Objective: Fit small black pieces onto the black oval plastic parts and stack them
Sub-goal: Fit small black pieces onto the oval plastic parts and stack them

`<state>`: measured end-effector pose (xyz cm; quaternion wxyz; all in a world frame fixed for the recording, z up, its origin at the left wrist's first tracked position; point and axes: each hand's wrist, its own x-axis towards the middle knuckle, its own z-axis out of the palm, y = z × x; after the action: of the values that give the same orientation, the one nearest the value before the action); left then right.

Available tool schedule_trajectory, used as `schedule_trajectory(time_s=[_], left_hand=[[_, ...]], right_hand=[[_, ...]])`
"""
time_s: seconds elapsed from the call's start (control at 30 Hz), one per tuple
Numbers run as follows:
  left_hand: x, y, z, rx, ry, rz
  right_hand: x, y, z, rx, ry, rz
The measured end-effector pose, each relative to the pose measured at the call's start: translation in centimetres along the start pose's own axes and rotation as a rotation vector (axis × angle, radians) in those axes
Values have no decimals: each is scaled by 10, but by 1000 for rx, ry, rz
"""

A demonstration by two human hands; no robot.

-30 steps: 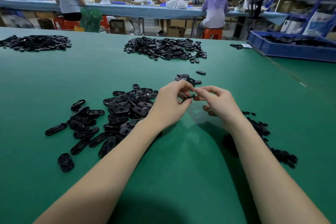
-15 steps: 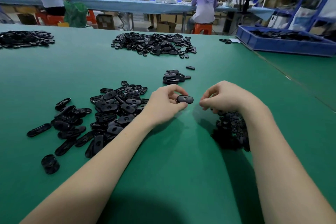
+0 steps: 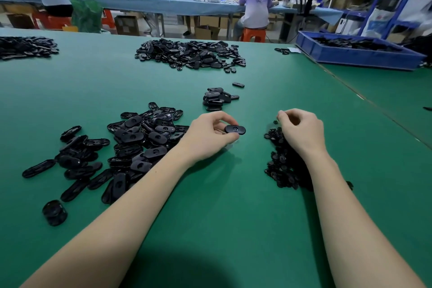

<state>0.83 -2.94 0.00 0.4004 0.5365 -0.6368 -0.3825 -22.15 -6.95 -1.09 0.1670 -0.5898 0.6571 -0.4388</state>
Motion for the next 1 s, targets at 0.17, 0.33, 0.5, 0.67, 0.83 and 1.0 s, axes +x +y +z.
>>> schedule_trajectory(time_s=[0.17, 0.33, 0.5, 0.67, 0.83, 1.0], left_hand=[[0, 2, -2, -8, -2, -11], [0, 1, 0, 14, 0, -13], [1, 0, -2, 7, 7, -18], [2, 0, -4, 5, 17, -25], [2, -1, -4, 9, 24, -28], [2, -2, -5, 7, 25, -34]], right_hand=[[-2, -6, 18, -24, -36, -5], [-7, -17, 33, -9, -84, -62], [-2, -25, 26, -3, -131, -107], [-4, -26, 20, -202, -250, -155], [-6, -27, 12, -331, -386, -159], [-7, -30, 10, -365, -409, -168]])
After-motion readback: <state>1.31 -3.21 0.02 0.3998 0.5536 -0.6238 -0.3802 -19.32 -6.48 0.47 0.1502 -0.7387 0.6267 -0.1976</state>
